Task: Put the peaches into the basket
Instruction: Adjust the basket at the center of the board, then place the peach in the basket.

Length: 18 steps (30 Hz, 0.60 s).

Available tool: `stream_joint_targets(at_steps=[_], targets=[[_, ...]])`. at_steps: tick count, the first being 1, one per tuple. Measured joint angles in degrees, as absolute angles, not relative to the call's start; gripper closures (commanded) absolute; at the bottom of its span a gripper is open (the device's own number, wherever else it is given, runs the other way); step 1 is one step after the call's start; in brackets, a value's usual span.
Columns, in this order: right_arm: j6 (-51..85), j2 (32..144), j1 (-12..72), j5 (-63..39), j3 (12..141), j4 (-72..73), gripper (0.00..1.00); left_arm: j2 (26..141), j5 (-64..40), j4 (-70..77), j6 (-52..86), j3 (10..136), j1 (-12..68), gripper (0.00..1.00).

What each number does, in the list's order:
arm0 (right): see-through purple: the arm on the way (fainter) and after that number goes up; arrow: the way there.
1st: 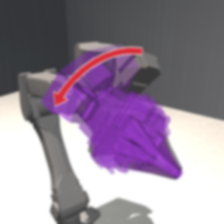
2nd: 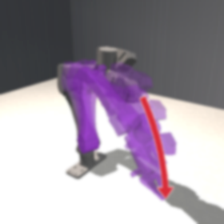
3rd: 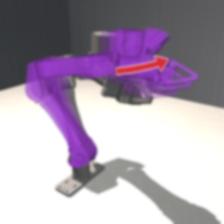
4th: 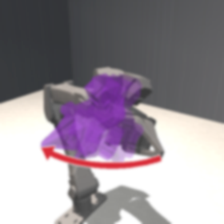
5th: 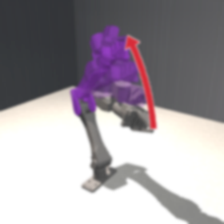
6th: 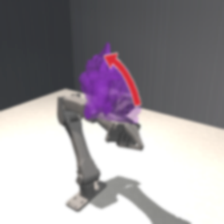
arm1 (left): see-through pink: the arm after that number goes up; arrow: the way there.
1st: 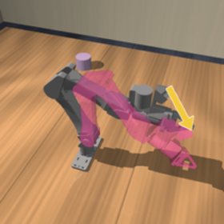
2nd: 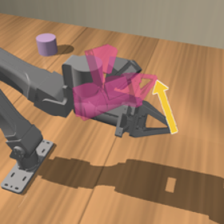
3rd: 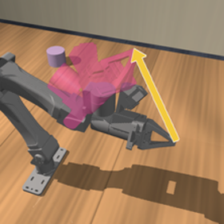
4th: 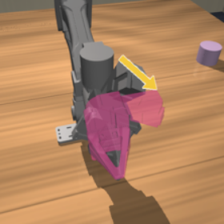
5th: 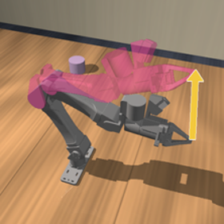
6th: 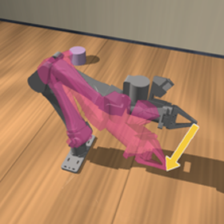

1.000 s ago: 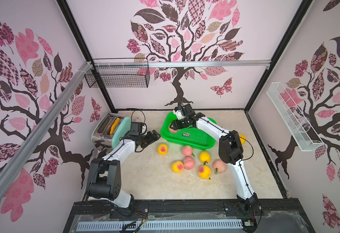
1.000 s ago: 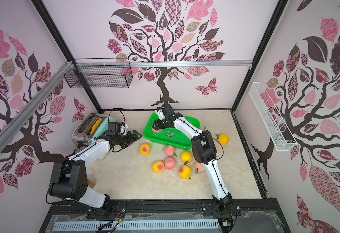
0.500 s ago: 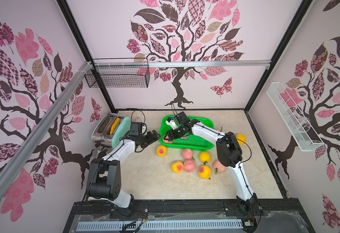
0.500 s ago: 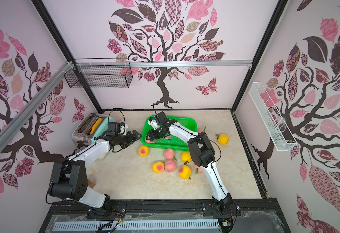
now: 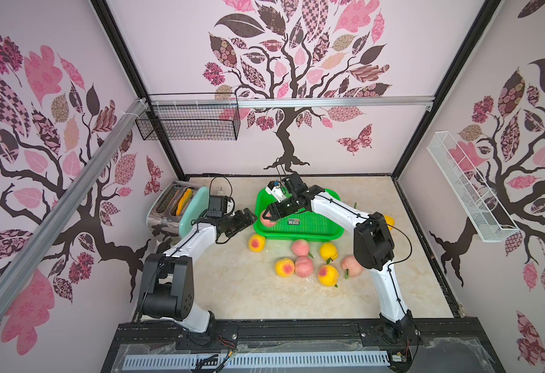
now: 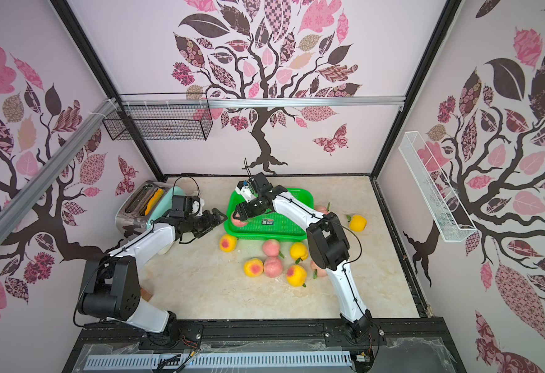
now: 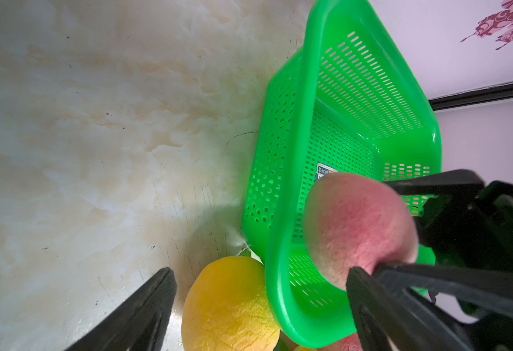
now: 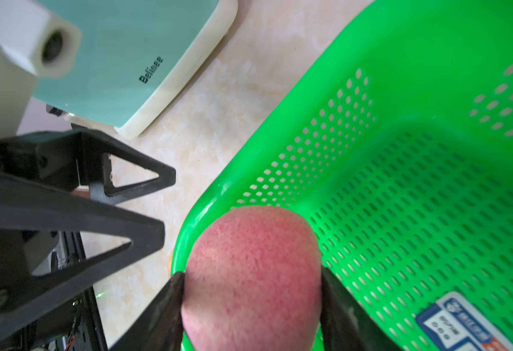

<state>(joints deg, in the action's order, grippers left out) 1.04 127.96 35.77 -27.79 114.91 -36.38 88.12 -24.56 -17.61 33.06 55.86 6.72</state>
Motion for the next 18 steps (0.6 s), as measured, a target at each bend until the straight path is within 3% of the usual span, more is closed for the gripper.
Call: stream_joint_targets(at_steps=[9, 18], targets=[[2.55, 135.5, 34.04, -21.23, 127.63, -35.27, 0.36, 87.46, -25.15, -17.02, 33.19, 54.24, 6.72, 0.08], [4.32, 140.05, 32.45, -16.86, 124.79, -30.63, 0.36, 83.46, -25.12, -17.78, 33.12, 53.12, 6.74, 0.08]])
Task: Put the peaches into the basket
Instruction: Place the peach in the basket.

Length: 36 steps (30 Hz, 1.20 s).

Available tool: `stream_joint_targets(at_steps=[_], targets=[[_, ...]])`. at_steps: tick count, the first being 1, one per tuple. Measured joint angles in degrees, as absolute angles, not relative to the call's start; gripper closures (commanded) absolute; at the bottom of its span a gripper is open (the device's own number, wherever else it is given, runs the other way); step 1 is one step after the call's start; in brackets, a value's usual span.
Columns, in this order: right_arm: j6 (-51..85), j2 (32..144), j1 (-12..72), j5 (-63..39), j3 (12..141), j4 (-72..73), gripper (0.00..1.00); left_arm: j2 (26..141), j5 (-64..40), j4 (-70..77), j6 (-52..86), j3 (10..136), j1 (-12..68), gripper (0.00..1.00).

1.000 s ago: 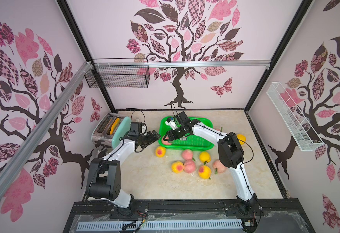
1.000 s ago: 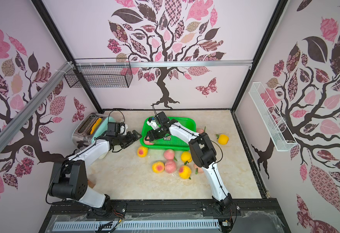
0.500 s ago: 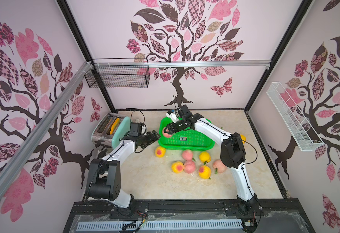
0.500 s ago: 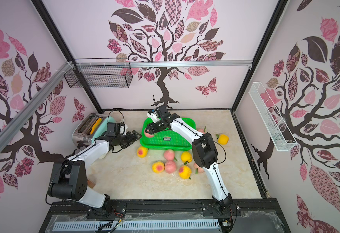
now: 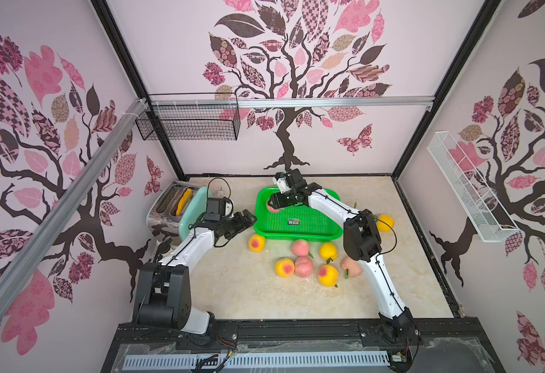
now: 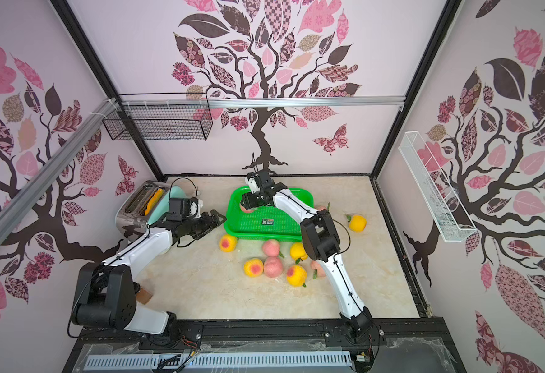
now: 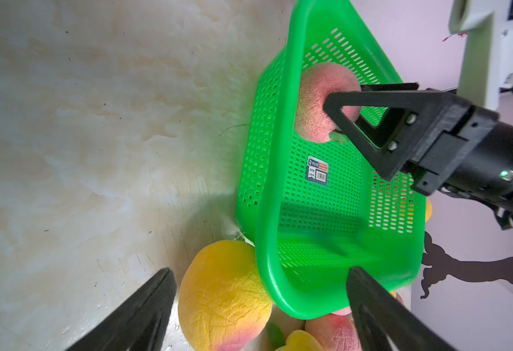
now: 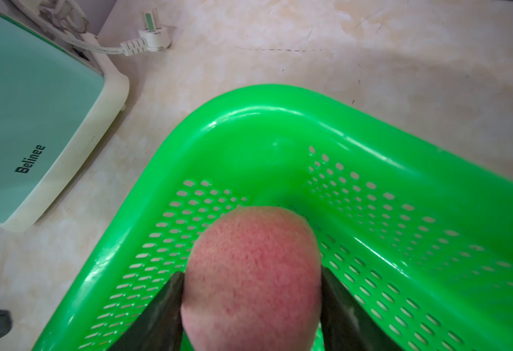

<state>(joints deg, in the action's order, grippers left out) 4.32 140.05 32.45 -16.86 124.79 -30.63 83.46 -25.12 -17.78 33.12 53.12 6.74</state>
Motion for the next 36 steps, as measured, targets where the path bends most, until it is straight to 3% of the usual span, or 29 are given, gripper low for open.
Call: stream_joint_targets(at_steps=[5, 17, 36], targets=[[4.97, 140.14, 32.27, -16.4, 122.93, -28.21, 0.34, 82.85, -25.1, -17.91, 33.19, 52.31, 6.74, 0.08], [5.13, 140.16, 32.29, -15.79, 122.15, -26.41, 0.18, 83.46, -25.39, -17.89, 33.17, 52.31, 6.9, 0.08], [4.47, 137.99, 32.32, -14.92, 118.43, -26.35, 0.17, 84.71, -26.37, -17.69, 33.06, 53.15, 7.07, 0.08]])
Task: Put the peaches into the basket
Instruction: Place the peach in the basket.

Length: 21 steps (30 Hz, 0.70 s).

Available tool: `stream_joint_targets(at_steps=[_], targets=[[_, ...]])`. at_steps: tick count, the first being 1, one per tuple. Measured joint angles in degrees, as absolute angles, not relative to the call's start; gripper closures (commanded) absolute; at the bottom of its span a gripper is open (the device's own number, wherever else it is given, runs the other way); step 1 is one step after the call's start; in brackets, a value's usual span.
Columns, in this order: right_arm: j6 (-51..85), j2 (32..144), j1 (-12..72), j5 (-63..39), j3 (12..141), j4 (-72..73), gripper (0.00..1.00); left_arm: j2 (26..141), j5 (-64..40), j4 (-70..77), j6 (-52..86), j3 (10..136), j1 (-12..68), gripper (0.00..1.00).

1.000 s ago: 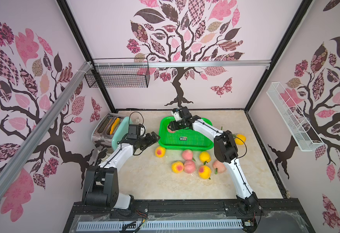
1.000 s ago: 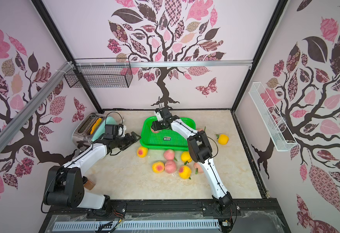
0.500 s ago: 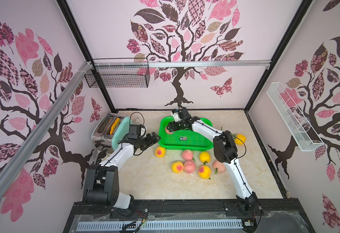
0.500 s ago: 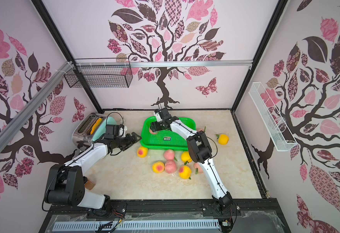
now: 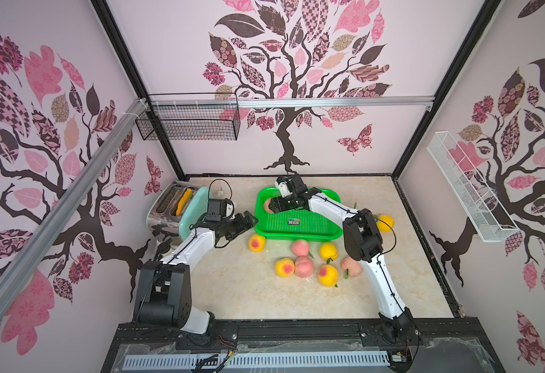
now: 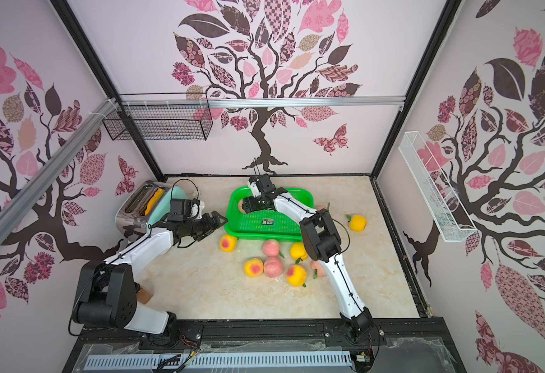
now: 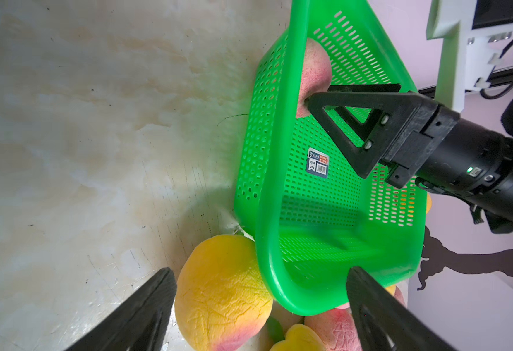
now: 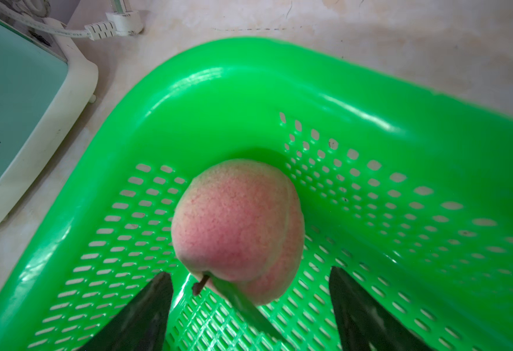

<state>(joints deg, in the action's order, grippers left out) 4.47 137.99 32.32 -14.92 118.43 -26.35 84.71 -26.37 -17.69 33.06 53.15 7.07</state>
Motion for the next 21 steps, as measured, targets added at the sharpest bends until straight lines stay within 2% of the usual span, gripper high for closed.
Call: stream_joint_targets(at_steps=[12, 21], targets=[[3.84, 136.29, 32.32, -14.7, 118.24, -26.02, 0.17, 84.93, -26.7, -17.67, 33.06, 53.23, 7.51, 0.08], [5.8, 122.5, 31.48, -15.77, 102.06, -19.97, 0.17, 85.14, -26.13, -16.21, 33.26, 53.23, 7.55, 0.08]])
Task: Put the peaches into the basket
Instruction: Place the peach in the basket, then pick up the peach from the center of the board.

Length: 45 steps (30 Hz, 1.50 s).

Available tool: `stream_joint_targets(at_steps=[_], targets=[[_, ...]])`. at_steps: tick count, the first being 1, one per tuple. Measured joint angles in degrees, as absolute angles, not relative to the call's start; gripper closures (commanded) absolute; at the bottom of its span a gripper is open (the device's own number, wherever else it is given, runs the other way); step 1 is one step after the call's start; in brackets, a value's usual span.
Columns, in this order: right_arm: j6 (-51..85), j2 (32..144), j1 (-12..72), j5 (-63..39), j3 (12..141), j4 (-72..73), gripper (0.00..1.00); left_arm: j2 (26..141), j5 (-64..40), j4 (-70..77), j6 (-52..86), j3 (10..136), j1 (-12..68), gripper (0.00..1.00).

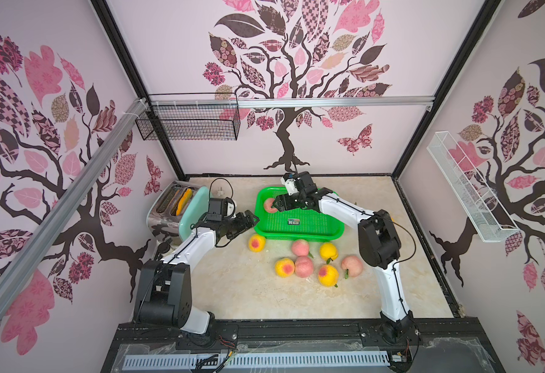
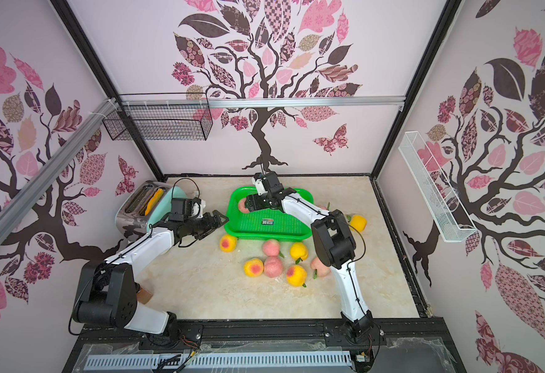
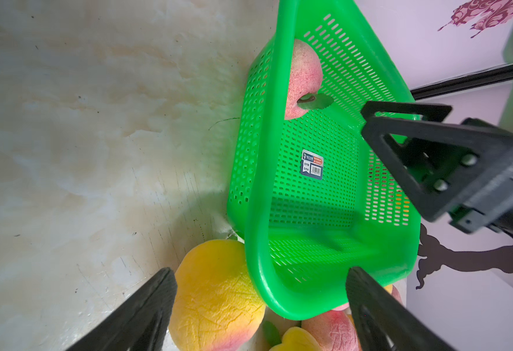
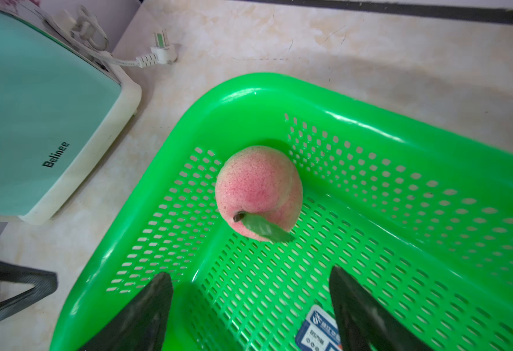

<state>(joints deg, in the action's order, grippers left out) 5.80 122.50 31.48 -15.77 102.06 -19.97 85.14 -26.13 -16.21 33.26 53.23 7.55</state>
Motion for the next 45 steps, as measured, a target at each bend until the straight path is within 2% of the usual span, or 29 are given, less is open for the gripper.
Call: stream_joint_targets(at_steps=[11, 14, 18, 23, 26, 34, 45], targets=[[4.08, 96.4, 28.01, -10.17, 82.91, -15.99, 0.17, 88.99, -23.88, -14.72, 33.26, 53.39, 8.6, 0.08], [4.93, 90.54, 24.08, -9.28, 75.92, -15.16, 0.15, 90.43, -23.18, -14.72, 33.21, 54.26, 9.3, 0.08], [8.86, 85.84, 14.17, -10.5, 67.81, -13.56, 0.16, 91.57, -21.98, -14.63, 33.1, 54.68, 9.37, 0.09], [16.75, 85.84, -1.32, -14.5, 59.66, -9.82, 0.16, 92.12, -21.12, -14.7, 32.8, 54.68, 9.37, 0.09], [18.96, 87.05, -5.69, -14.48, 57.52, -10.59, 0.16, 92.12, -20.73, -14.7, 32.71, 54.68, 9.37, 0.09], [18.61, 91.66, -5.06, -11.4, 60.9, -12.53, 0.15, 92.2, -20.6, -14.85, 32.53, 55.05, 9.37, 0.09], [17.72, 105.36, -5.1, -9.26, 73.63, -19.11, 0.14, 93.25, -20.58, -15.25, 32.51, 55.2, 9.37, 0.09]])
